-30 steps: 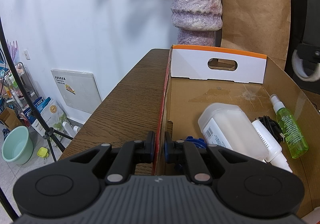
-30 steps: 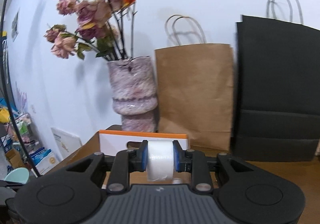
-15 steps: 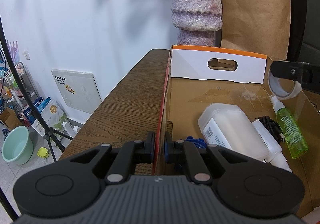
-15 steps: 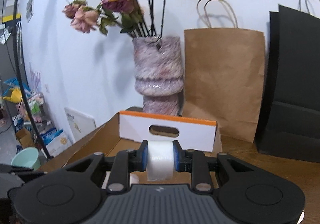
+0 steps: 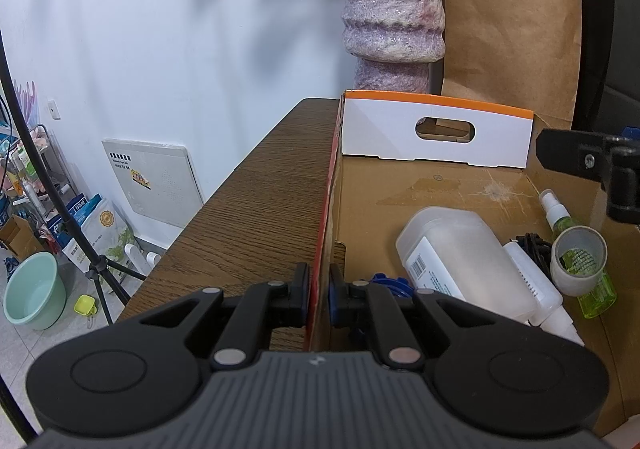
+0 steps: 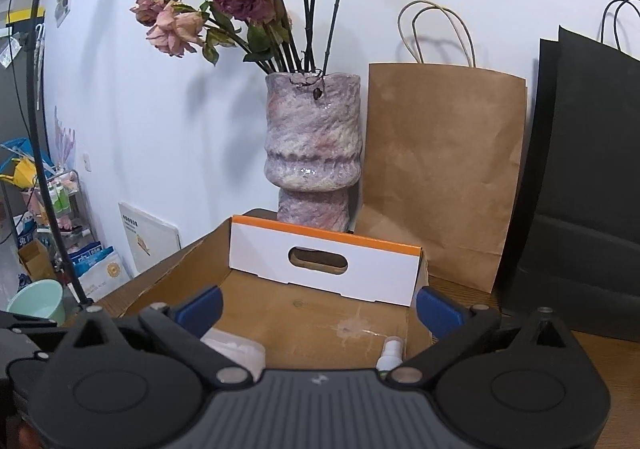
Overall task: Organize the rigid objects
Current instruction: 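Carry the white tape roll with the right tool toward the tray, then open the right tool over the tray and release the tape roll, then grasp the white screw cap on the table with the right tool, then carry the white screw cap into the tray and release it, then move the right tool to the second white screw cap and grasp it, then carry the second white screw cap into the tray and release it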
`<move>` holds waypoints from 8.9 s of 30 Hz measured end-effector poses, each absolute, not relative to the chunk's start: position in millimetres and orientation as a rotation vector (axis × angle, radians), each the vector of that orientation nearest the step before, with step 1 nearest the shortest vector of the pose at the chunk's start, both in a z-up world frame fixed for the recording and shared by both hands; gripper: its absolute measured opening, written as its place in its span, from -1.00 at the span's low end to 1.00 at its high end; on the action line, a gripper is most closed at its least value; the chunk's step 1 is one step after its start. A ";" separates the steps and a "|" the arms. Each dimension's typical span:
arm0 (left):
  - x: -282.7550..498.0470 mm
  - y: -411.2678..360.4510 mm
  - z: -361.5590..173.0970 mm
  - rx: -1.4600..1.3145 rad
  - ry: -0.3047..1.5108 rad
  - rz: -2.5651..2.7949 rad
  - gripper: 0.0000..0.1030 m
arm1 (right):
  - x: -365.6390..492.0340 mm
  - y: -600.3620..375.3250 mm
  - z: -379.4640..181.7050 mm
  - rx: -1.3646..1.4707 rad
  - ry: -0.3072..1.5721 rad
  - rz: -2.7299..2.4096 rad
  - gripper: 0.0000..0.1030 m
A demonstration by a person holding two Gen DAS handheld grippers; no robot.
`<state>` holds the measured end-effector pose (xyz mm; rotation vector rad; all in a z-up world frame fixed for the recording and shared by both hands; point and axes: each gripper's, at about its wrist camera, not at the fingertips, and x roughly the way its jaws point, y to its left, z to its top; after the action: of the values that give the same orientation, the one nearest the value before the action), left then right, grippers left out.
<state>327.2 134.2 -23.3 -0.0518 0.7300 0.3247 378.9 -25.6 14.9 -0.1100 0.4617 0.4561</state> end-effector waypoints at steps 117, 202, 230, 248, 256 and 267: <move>327.7 135.4 -23.5 -0.046 0.728 0.326 -0.80 | 378.3 -14.1 6.5 -0.151 0.519 0.601 -0.23; 327.1 136.2 -23.4 -0.049 0.728 0.326 -0.80 | 415.2 -239.1 -83.9 -0.005 0.715 0.104 1.00; 326.9 136.0 -23.1 -0.050 0.727 0.327 -0.80 | 400.0 -247.0 -61.6 0.059 0.556 0.072 -0.25; 326.7 136.0 -23.1 -0.051 0.727 0.327 -0.80 | 376.4 -185.8 -4.9 -0.024 0.389 0.221 -0.25; 326.6 135.7 -23.1 -0.050 0.727 0.327 -0.80 | 377.5 -135.3 13.7 -0.046 0.344 0.340 -0.25; 326.9 136.0 -22.9 -0.050 0.727 0.328 -0.80 | 389.8 -58.3 19.3 -0.099 0.382 0.525 -0.25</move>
<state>326.9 136.0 -22.9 -0.0495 0.7272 0.3275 389.8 -58.3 19.3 -0.0988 0.3824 0.5250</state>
